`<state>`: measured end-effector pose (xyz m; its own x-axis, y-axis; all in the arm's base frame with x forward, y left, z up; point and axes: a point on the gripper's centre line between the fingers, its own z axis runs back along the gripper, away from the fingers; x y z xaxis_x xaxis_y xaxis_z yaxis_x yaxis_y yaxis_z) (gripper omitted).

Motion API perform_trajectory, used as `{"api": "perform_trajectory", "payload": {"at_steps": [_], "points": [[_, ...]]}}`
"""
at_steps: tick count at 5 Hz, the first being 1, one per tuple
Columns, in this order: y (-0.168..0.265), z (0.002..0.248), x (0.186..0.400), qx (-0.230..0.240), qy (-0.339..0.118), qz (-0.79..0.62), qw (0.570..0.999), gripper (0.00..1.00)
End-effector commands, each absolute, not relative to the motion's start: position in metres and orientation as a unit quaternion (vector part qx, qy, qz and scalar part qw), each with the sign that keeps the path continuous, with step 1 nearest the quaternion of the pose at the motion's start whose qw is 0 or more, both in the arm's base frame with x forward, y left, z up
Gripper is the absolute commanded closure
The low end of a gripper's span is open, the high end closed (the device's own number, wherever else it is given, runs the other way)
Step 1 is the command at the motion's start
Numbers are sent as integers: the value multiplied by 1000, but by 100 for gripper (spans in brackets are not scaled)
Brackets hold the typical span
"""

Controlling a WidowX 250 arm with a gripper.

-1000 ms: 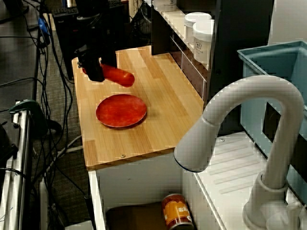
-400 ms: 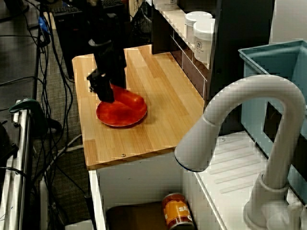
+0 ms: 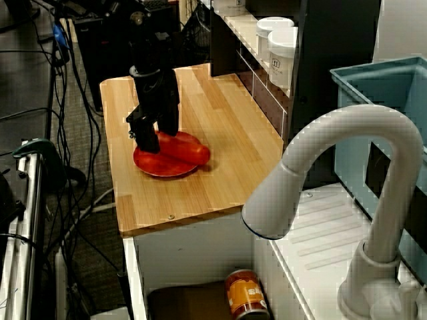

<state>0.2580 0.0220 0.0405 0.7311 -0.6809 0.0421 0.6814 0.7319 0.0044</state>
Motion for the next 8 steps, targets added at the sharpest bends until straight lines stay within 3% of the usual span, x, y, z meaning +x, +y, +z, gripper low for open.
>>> {"api": "perform_trajectory", "payload": {"at_steps": [1, 5, 8], "points": [[55, 54, 231, -12, -36, -366, 930, 0], [72, 110, 235, -66, -63, -373, 923, 0], [38, 92, 239, -46, -92, -363, 926, 0]]}}
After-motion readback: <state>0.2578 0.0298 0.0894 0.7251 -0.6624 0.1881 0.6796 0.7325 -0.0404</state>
